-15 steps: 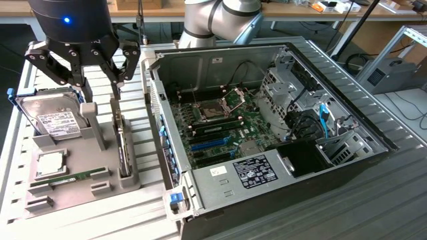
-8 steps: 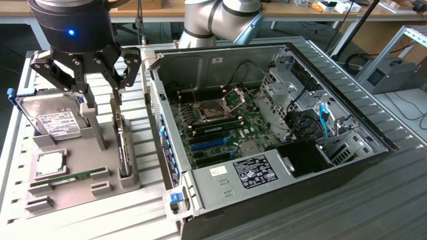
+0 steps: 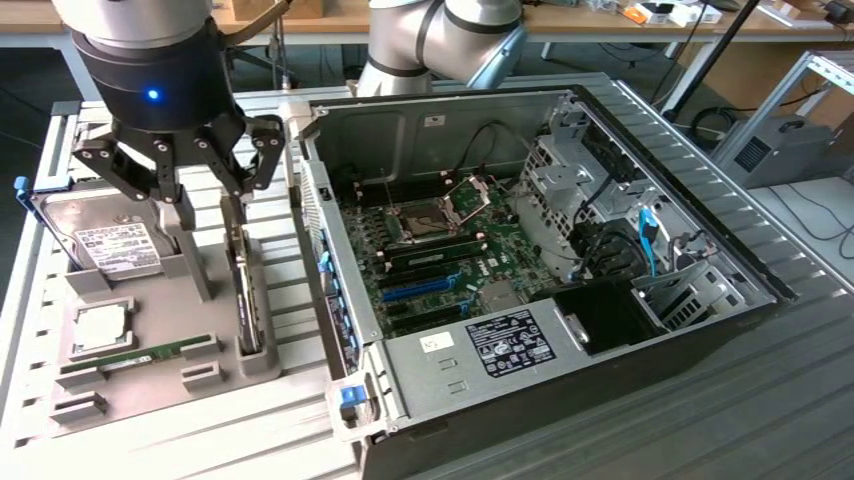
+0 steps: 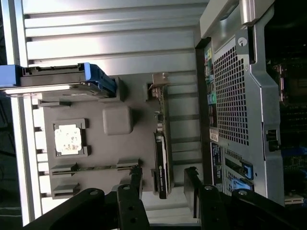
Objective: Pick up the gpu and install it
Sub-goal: 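Pick up the gpu and move the gpu toward the slot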
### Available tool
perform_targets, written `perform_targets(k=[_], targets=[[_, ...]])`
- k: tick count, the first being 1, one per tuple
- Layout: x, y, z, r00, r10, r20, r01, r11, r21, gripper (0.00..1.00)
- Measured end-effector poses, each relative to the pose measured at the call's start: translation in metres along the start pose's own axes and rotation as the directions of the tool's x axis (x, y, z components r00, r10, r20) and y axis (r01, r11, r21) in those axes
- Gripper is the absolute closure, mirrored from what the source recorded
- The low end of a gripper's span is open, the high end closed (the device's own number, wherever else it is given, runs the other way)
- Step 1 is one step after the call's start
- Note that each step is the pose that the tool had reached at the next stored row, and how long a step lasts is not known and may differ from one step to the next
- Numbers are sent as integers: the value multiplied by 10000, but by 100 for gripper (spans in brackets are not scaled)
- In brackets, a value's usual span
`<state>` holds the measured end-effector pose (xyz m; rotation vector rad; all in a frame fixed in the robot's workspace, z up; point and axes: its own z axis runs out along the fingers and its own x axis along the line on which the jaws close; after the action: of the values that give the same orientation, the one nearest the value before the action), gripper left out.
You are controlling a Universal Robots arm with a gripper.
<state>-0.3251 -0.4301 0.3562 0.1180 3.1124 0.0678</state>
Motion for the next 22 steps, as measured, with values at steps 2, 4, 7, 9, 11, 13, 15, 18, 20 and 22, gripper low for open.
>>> perform_targets(k=[2, 4, 7, 9, 11, 13, 15, 18, 20, 22], targets=[[1, -2, 47, 10000, 0, -1, 0, 10000, 1, 52], [2, -4, 76, 10000, 0, -1, 0, 10000, 1, 52], [3, -6, 122, 10000, 0, 0, 0, 10000, 1, 52], [4, -7, 146, 10000, 0, 0, 0, 10000, 1, 52], [4, -8, 170, 10000, 0, 0, 0, 10000, 1, 52], [5, -9, 206, 10000, 0, 0, 0, 10000, 0, 52], [6, -11, 237, 10000, 0, 0, 0, 10000, 1, 52], [6, -12, 260, 10000, 0, 0, 0, 10000, 1, 52], [7, -12, 275, 10000, 0, -1, 0, 10000, 1, 52], [7, -13, 286, 10000, 0, -1, 0, 10000, 1, 52]])
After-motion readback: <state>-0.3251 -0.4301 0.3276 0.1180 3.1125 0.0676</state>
